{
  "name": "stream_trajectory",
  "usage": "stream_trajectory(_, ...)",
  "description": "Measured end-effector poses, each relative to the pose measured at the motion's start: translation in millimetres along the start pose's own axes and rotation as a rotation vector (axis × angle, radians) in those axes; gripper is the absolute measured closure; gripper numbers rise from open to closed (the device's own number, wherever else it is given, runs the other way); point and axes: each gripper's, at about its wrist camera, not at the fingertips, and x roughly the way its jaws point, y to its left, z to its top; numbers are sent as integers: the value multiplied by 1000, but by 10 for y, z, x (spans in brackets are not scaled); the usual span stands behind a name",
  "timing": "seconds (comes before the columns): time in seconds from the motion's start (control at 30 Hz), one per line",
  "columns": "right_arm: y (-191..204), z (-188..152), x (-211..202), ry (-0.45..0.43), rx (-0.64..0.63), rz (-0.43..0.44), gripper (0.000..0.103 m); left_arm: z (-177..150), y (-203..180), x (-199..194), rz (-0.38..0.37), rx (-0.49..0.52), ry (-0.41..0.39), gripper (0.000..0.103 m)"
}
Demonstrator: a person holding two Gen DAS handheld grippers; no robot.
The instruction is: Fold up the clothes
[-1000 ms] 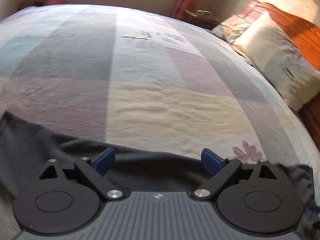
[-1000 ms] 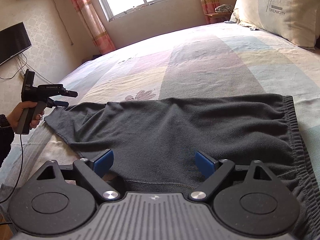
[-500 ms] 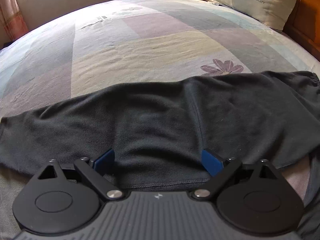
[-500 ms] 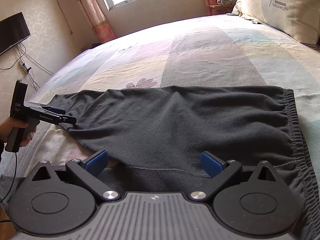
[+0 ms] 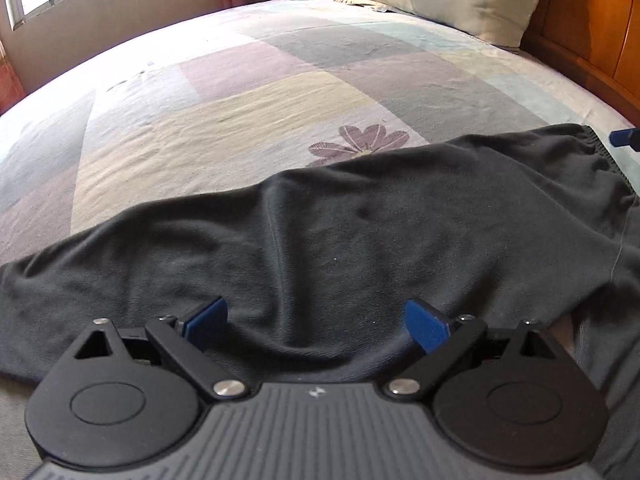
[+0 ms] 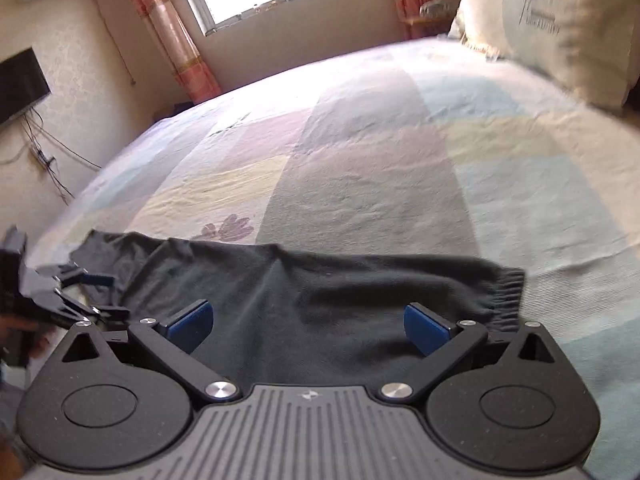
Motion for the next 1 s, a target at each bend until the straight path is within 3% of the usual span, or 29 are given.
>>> stream_trajectory(0.07, -77, 120, 290, 77, 55, 129, 0, -10, 27, 44, -1, -24, 2, 8)
stream_trajectory(0.1, -65, 140, 450, 108, 71, 144, 0, -15, 41, 66, -2, -35, 2, 8)
stream_trajectory(0.17, -22, 140, 755, 177, 61, 78, 0, -25, 68, 110, -4, -59, 4, 7)
stream_trajectory(0.27, 96, 103, 981, 110, -125, -89, 1, -21, 95, 125, 8, -71, 12, 7)
stream_trajectory(0.37, 85, 167, 1180, 78, -208, -289, 0, -17, 98, 94, 15, -77, 2, 7)
stream_trajectory(0.5, 120, 300, 1022, 103, -170, -232, 0, -13, 97, 44, 22, -84, -17, 7)
stream_trajectory(0.57, 232, 318, 803, 82, -148, -134, 0, -15, 98, 13, 22, -88, -33, 7)
stream_trajectory(0.67, 358, 276, 826, 154, -81, 31, 0, -29, 111, 60, -19, -120, -21, 7)
stream_trajectory(0.7, 376, 237, 923, 189, -70, 39, 0, -33, 96, 105, -19, -118, -4, 7)
stream_trajectory(0.77, 353, 165, 1168, 225, -105, -23, 0, -16, 38, 146, 8, -79, 14, 6)
stream_trajectory(0.87, 350, 209, 1194, 147, -240, -99, 0, 97, 45, 111, 47, -120, 60, 7)
stream_trajectory(0.93, 246, 303, 1041, 147, -173, -172, 0, 113, 35, -35, 56, -113, 36, 8)
stream_trajectory(1.0, 137, 325, 731, 144, -107, -93, 0, 77, -21, -226, 41, -93, 7, 7)
